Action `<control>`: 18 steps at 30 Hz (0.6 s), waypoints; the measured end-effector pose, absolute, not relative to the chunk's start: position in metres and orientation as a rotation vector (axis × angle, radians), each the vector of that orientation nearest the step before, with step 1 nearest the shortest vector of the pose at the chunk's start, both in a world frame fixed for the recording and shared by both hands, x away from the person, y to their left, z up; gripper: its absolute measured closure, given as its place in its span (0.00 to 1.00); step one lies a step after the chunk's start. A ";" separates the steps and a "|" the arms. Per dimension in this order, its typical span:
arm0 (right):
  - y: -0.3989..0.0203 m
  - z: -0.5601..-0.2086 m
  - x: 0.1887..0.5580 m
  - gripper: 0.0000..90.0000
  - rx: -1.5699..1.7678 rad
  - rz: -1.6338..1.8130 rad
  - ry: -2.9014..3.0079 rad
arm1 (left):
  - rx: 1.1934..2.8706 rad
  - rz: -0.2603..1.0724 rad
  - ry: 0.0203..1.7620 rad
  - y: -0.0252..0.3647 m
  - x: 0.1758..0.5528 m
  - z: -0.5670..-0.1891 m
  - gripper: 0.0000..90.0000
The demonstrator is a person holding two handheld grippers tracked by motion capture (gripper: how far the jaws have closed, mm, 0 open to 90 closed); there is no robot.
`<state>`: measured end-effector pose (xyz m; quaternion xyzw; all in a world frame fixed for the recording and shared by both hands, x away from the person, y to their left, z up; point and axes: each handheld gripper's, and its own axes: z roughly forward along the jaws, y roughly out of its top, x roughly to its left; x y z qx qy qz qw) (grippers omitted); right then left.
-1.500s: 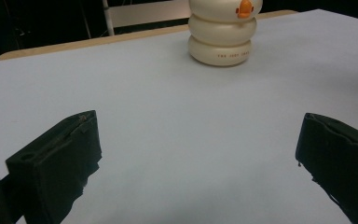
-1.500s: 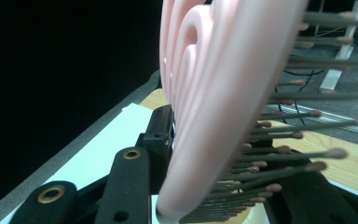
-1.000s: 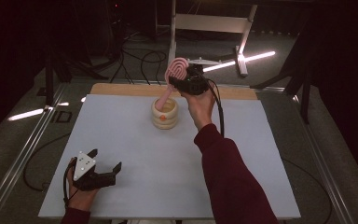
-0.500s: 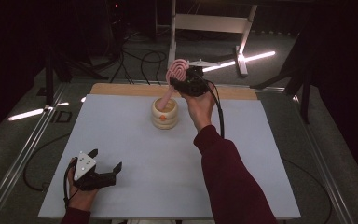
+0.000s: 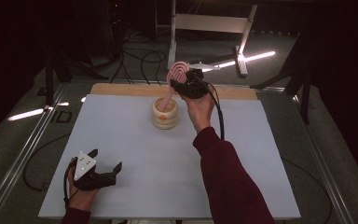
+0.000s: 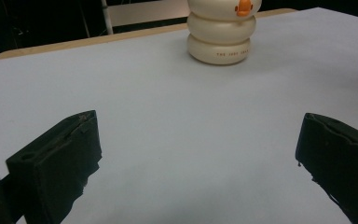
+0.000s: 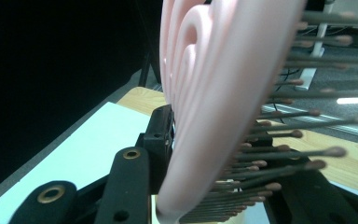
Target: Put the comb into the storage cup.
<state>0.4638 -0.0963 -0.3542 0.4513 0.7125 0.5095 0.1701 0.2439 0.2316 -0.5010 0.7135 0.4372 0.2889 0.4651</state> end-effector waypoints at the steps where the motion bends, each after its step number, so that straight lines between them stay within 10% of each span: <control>1: -0.096 -0.355 0.464 0.71 1.283 1.448 2.021 | 1.753 0.710 1.073 0.232 0.244 -0.501 0.01; 18: -0.096 -0.367 0.466 0.71 1.314 1.441 2.005 | 1.752 0.710 1.074 0.232 0.244 -0.501 0.01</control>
